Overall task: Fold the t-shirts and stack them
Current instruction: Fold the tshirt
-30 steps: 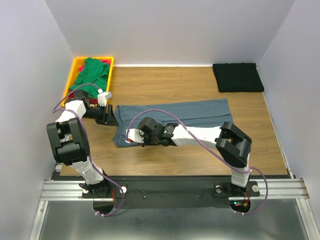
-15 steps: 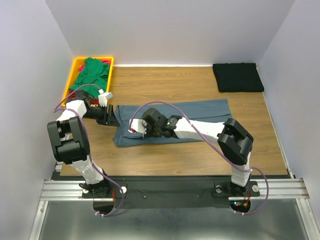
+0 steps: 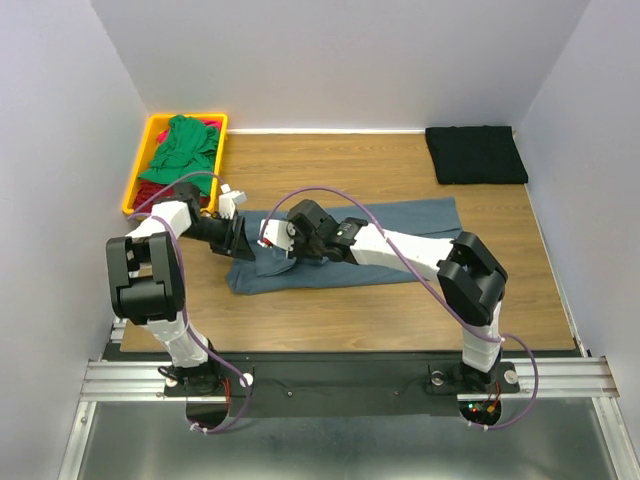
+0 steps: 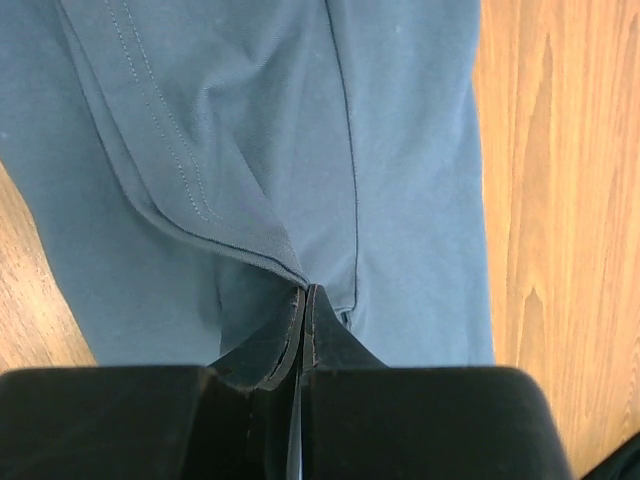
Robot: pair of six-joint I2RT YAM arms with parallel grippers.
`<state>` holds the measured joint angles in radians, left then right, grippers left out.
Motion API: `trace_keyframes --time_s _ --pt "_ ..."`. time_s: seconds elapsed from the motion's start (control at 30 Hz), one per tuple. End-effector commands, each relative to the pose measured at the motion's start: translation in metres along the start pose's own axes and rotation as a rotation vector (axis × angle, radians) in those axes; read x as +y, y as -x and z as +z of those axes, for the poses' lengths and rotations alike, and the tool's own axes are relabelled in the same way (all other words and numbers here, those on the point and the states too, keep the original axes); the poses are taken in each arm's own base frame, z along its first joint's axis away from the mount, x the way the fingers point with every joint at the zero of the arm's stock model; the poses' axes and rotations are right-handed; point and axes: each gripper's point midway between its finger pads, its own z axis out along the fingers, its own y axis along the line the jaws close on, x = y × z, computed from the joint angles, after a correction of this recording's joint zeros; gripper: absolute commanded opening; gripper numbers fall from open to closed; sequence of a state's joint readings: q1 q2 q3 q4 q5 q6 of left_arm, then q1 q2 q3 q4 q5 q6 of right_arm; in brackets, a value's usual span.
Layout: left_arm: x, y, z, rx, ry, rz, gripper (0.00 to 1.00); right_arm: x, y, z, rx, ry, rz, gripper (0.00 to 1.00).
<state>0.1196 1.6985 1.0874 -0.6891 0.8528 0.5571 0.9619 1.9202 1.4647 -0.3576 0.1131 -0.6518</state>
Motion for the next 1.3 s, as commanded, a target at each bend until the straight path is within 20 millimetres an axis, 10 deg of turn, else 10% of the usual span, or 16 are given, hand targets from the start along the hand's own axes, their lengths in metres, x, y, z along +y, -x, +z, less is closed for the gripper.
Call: trace_keyframes --time_s 0.0,0.33,0.53,0.8,1.27 --pt "-0.012 -0.018 0.012 0.057 -0.046 -0.002 0.51 -0.014 0.010 0.001 -0.024 -0.036 0.003 0.01" --pt "-0.017 0.028 -0.048 -0.085 0.095 0.597 0.46 -0.034 -0.007 0.018 -0.006 -0.038 0.122 0.01" --pt "-0.009 0.005 -0.053 -0.033 0.221 1.060 0.50 -0.046 -0.018 0.028 0.001 -0.039 0.189 0.01" --pt "-0.045 0.014 -0.018 -0.116 0.330 1.524 0.57 -0.047 -0.029 0.042 0.020 -0.025 0.239 0.01" --pt "-0.052 -0.006 0.047 0.077 0.102 1.709 0.48 -0.055 -0.039 0.058 0.034 -0.018 0.297 0.01"
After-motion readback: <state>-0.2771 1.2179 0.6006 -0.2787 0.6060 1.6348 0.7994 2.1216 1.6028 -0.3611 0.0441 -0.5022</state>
